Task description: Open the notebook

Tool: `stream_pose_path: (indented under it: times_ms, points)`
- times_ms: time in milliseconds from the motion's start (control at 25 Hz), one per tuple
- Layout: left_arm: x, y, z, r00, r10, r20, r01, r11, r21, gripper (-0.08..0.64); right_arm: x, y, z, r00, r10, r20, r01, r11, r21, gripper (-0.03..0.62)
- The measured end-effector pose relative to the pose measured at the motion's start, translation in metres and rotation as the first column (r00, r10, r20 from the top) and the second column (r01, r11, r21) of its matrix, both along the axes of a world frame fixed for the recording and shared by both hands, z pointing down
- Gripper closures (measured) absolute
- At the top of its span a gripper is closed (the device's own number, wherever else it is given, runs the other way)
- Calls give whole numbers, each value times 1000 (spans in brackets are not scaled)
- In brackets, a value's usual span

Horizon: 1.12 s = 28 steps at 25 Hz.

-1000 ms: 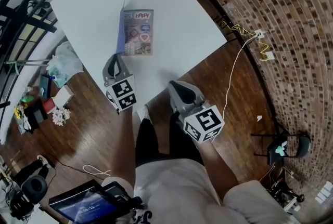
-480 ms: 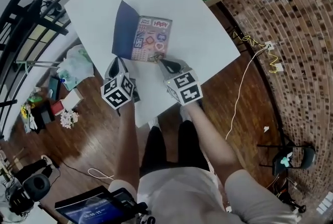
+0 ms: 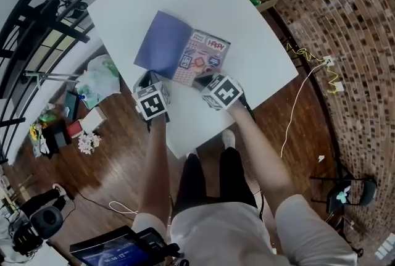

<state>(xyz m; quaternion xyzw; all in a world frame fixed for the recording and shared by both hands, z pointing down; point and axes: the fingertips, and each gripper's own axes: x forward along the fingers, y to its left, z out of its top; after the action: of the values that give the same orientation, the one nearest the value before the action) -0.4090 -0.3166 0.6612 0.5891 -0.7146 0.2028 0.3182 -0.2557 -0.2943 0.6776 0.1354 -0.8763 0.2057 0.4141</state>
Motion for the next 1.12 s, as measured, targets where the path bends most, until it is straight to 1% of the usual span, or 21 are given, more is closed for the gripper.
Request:
stream_pose_path:
  times_ms: [80, 200, 280, 360, 440, 560, 640, 720, 760, 800, 840, 880, 920, 960, 1000, 1040, 1080, 1120]
  points:
    - [1, 3, 2, 998, 49, 47, -48, 999, -20, 545, 7, 19, 1, 994, -105, -3, 104, 993, -60, 602]
    - [11, 11, 6, 982, 144, 123, -138, 989, -60, 545, 22, 50, 1, 965, -261, -20, 258, 961, -98, 603]
    - [21, 20, 6, 963, 208, 171, -193, 976, -99, 545, 36, 74, 2, 934, -357, -37, 350, 929, -116, 603]
    - [33, 29, 6, 937, 282, 208, -258, 956, -137, 545, 53, 101, 3, 886, -462, -46, 454, 883, -121, 603]
    - [46, 40, 10, 898, 366, 245, -327, 927, -185, 525, 71, 128, 2, 825, -563, -56, 554, 824, -122, 603]
    - [66, 54, 12, 837, 462, 293, -401, 882, -247, 515, 98, 152, 0, 744, -662, -92, 651, 749, -123, 603]
    - [80, 64, 14, 800, 516, 305, -443, 852, -280, 515, 116, 159, 1, 698, -702, -139, 690, 712, -131, 603]
    - [96, 78, 18, 759, 574, 307, -485, 813, -322, 515, 135, 166, 2, 654, -732, -189, 715, 681, -161, 601]
    - [104, 86, 20, 737, 603, 306, -506, 792, -341, 515, 146, 169, 3, 632, -744, -219, 724, 667, -177, 603]
    - [113, 93, 21, 716, 627, 307, -524, 773, -357, 515, 155, 171, 5, 619, -745, -247, 725, 664, -185, 601]
    - [121, 99, 22, 698, 646, 309, -538, 758, -368, 518, 162, 171, 5, 635, -727, -261, 709, 683, -176, 601]
    - [127, 103, 22, 685, 658, 312, -548, 748, -374, 526, 165, 169, 3, 687, -683, -248, 670, 728, -147, 601]
    - [133, 106, 19, 677, 665, 314, -556, 742, -374, 526, 165, 166, -4, 766, -610, -203, 602, 791, -106, 601]
    - [139, 110, 15, 675, 667, 315, -561, 741, -369, 528, 164, 163, -15, 849, -511, -130, 508, 859, -62, 601]
    - [143, 114, 8, 679, 663, 315, -562, 746, -358, 528, 162, 160, -29, 917, -396, -42, 396, 918, -22, 601]
    - [146, 118, -1, 689, 652, 315, -559, 756, -341, 528, 162, 158, -47, 960, -277, 48, 277, 961, 10, 601]
    - [146, 123, -12, 706, 635, 314, -554, 771, -315, 528, 163, 157, -66, 977, -165, 134, 162, 986, 35, 601]
    - [146, 127, -26, 727, 612, 311, -546, 790, -280, 528, 165, 157, -86, 975, -66, 212, 55, 997, 55, 601]
